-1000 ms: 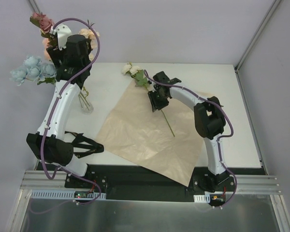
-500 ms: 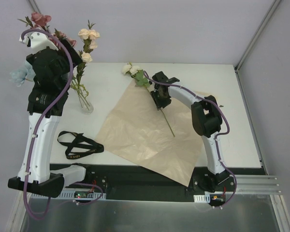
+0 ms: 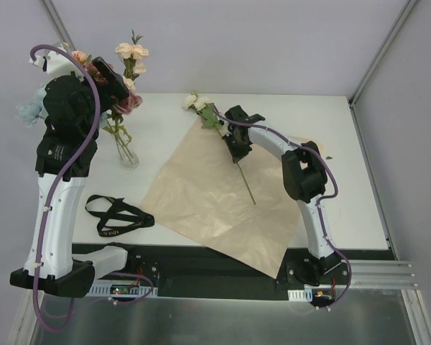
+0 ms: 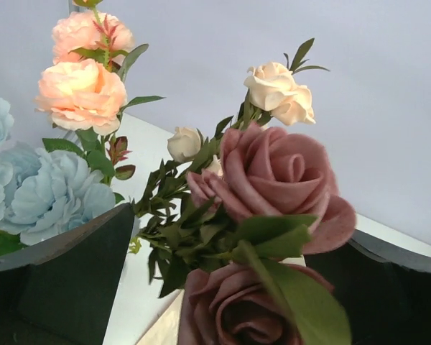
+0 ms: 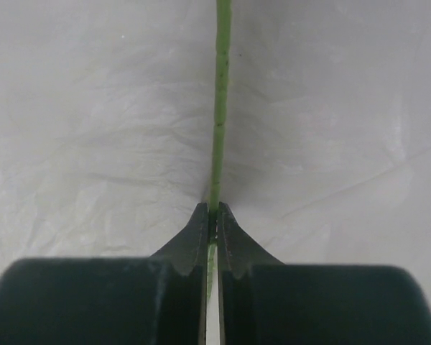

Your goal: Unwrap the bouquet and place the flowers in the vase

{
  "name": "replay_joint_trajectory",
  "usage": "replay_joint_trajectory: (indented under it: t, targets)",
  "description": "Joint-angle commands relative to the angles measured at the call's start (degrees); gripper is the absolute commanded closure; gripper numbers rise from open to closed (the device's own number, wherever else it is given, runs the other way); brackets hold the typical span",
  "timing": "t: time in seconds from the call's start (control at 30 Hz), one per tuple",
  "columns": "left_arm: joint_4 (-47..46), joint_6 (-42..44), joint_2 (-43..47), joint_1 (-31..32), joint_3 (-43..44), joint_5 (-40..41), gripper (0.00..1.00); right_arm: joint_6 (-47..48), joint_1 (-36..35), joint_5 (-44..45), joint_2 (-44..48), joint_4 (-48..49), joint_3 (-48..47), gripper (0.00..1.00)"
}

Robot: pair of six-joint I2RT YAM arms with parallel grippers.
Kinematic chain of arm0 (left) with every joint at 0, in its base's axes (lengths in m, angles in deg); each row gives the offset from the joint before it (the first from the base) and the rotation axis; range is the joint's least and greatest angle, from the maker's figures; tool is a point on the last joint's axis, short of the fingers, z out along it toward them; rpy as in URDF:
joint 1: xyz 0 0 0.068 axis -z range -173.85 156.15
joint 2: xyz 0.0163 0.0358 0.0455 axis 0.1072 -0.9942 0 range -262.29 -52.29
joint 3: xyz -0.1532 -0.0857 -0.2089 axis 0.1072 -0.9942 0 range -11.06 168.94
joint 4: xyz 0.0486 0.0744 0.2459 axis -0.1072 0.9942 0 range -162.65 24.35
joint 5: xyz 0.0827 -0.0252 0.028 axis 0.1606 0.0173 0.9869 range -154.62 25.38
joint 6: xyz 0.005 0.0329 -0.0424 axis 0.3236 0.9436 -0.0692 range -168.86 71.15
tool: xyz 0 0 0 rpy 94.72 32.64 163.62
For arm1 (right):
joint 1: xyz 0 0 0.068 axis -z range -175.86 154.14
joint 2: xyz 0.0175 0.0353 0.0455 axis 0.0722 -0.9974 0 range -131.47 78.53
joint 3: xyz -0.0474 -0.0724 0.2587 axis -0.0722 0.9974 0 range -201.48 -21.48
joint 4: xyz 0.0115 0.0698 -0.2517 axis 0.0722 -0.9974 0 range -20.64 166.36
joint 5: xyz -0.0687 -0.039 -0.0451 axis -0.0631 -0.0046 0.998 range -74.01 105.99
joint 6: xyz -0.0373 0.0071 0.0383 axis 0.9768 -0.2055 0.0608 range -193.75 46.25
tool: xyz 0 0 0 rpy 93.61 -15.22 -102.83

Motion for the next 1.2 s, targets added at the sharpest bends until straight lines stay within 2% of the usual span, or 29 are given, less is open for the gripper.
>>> replay_joint_trajectory:
  t: [0.0,0.07,0.1,0.2,0.33,0.43,0.5,0.6,0.8,1.0,1.17]
  targets:
    - [-0.04,-1.59,-1.85,0.13,3.70,-6.36,0.09,-1.76,-0.20,-1.49,7.59,-0.36,-1.53,0.99]
    - [-0.30,-1.24,-2.99,0.22,5.55,-12.35,0.10,-2.29,-0.11,-2.81,11.53,-0.53,-1.71,0.99]
    - [-0.39,-0.89,-3.60,0.13,6.34,-19.69,0.09,-2.64,-0.11,-4.47,13.12,-0.45,-1.36,0.99]
    - [-0.92,-0.36,-6.41,0.22,10.11,-29.06,0.08,-4.40,0.06,-9.38,19.98,0.69,0.31,1.00]
    - [-1.88,-1.76,-11.42,0.22,17.22,-42.84,0.05,-9.40,0.59,-15.90,30.07,5.34,6.27,1.00]
    - [-3.38,-5.88,-15.45,0.22,20.92,-52.15,0.03,-13.10,0.68,-19.51,35.35,9.04,8.31,1.00]
    - [-3.82,-11.42,-17.66,1.09,22.07,-56.14,0.06,-16.87,0.76,-20.47,37.74,11.85,10.24,0.99]
    - [-3.73,-15.91,-20.22,2.94,21.99,-59.32,0.10,-20.03,0.85,-19.87,42.13,14.93,12.26,1.00]
    - [-3.73,-17.05,-21.63,9.80,20.15,-60.90,0.09,-24.09,1.56,-15.04,48.90,21.61,16.13,1.00]
    - [-3.73,-23.37,-21.80,10.59,14.96,-57.30,0.07,-24.00,1.56,-13.71,52.16,24.25,15.78,1.00]
    - [-3.73,-28.48,-27.07,10.85,17.06,-58.88,0.09,-23.56,1.38,-14.41,54.97,25.66,15.35,1.00]
